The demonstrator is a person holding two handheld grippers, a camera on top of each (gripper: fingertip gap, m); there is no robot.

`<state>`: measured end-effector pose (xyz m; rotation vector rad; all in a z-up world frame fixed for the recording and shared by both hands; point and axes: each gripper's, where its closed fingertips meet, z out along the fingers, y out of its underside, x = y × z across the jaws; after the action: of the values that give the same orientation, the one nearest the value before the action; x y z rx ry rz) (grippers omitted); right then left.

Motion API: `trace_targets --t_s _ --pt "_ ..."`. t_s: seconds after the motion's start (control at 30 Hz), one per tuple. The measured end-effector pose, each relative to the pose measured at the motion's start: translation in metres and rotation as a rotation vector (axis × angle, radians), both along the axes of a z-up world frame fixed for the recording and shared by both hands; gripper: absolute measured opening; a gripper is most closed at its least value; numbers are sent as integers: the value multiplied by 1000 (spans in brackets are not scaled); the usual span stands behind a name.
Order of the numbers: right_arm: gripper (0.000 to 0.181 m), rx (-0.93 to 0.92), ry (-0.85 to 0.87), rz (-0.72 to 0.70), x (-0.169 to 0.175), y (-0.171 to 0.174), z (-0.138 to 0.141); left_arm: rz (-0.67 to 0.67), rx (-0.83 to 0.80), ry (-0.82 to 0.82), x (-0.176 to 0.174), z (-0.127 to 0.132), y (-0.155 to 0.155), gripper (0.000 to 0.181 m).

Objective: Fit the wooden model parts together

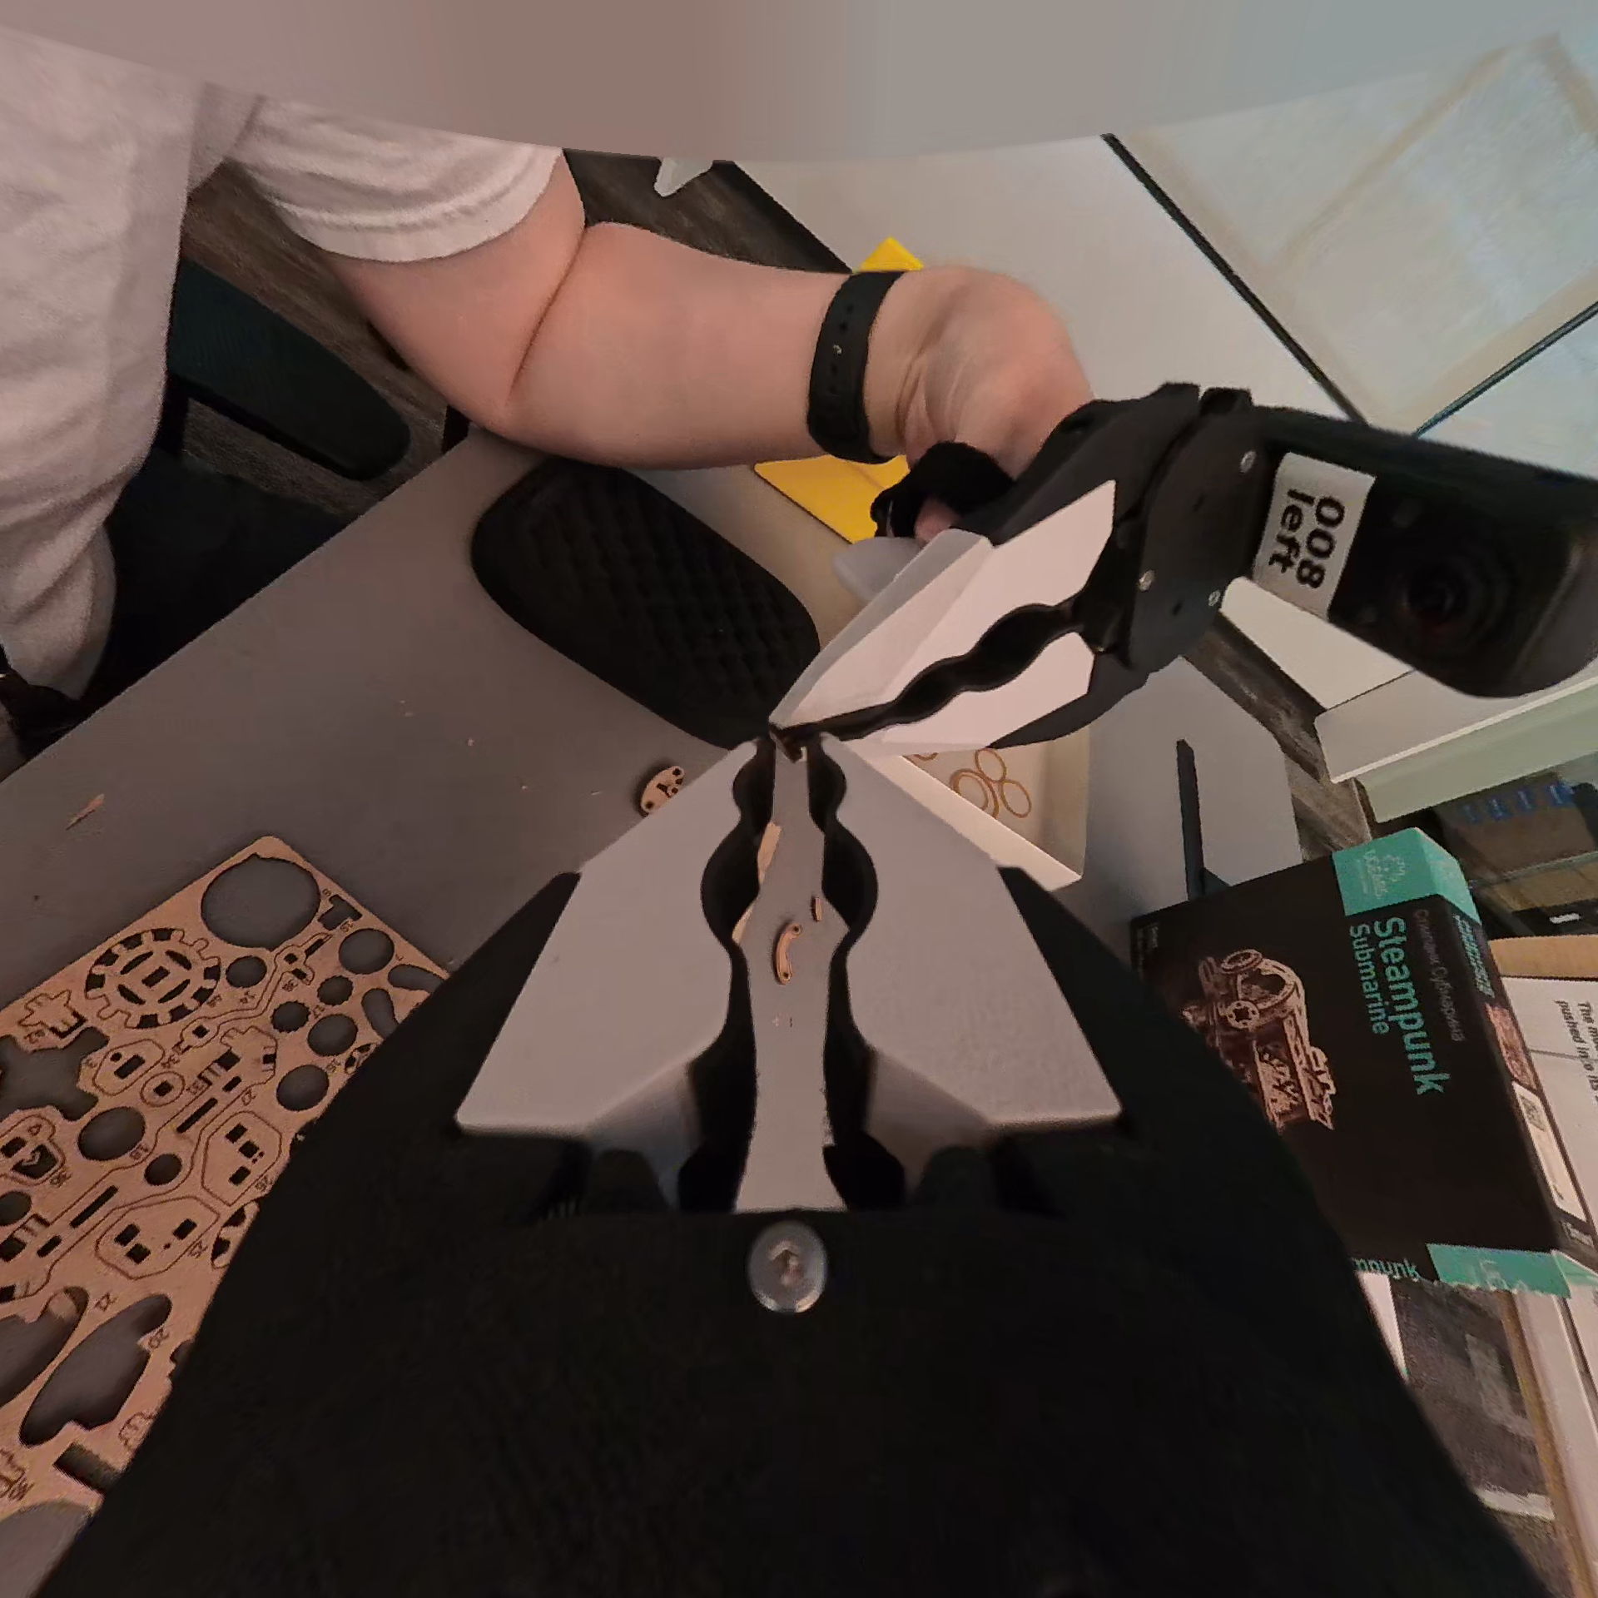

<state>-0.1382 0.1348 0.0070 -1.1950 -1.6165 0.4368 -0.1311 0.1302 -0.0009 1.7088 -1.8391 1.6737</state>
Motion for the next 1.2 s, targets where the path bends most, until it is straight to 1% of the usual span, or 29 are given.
trace_targets --t_s 0.2,0.33,0.43,0.47,0.63,0.77,0.93,1.2 --pt "5 -14 -40 10 -1 -3 -6 -38 -26 -12 0 3 -8 1" --pt "2 -22 -30 23 -1 -6 -5 -46 -31 -11 0 3 -10 1" --pt "9 -38 -23 31 -1 -9 -2 -48 -27 -3 0 1 -10 1" --pt "2 -39 -22 41 -2 -11 -1 -47 -32 -3 1 1 -11 1" --pt "1 -86 -94 47 0 -18 -9 -78 -17 20 2 -6 -17 1" --pt "2 -63 -122 38 0 -20 -9 -89 -33 23 3 -6 -20 1" --pt "1 -92 -143 46 1 -24 -11 -103 -31 31 3 -8 -24 1" --pt "1 -75 -121 20 7 -20 -3 -62 -60 -9 10 1 -19 1"
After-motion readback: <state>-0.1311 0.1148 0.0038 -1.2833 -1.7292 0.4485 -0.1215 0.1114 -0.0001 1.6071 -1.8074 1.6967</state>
